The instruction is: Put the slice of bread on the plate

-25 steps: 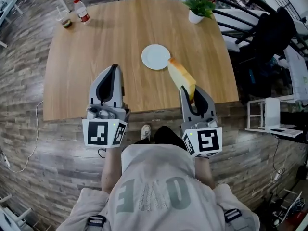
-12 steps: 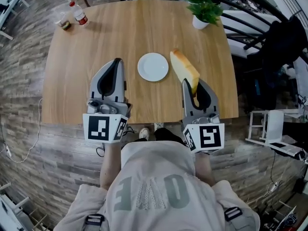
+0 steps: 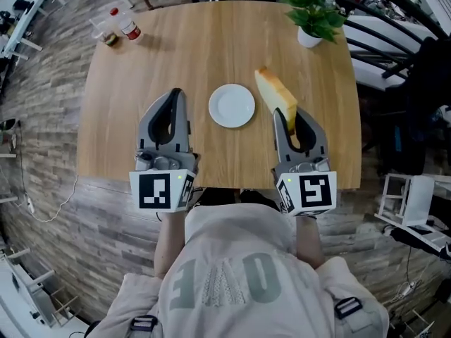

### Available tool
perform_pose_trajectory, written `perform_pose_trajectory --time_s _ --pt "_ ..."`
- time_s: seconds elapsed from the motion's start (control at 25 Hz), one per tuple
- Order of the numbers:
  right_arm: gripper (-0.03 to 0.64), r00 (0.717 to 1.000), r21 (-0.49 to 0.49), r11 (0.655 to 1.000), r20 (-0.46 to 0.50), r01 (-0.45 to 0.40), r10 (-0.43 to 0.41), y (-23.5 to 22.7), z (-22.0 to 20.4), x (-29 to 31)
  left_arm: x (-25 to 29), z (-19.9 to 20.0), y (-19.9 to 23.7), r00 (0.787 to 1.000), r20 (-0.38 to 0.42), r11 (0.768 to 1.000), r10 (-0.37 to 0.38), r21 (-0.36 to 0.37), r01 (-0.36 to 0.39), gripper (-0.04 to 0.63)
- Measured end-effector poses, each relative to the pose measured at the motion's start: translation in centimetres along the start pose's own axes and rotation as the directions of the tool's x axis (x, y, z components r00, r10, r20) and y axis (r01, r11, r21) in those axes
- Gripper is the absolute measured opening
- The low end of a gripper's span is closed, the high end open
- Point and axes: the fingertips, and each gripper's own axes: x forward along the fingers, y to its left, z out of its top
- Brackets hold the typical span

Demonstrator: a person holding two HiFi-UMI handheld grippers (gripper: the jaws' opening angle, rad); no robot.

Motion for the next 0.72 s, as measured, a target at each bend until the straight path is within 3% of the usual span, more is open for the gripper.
perform_pose_trajectory --time_s 0.24,0.44,0.72 --pt "0.089 1.000 -0.108 0.994 -0.003 0.020 -0.021 -0.1 0.5 1.2 1.6 -0.3 1.0 1.000 0.014 0.999 -0.002 -0.035 0.002 0.008" --pt "0.089 0.999 -0.123 0.991 0.002 0.046 -0.046 -0.3 1.1 2.4 3.2 -0.1 1.6 0.999 0.043 0.998 -0.034 -0.050 0.036 0.008" --pt "0.089 0.998 -0.157 0.986 -0.016 0.056 -0.059 0.8 1.7 4.6 4.2 -1.4 2.7 0.998 0.023 0.995 -0.065 -0.075 0.066 0.008"
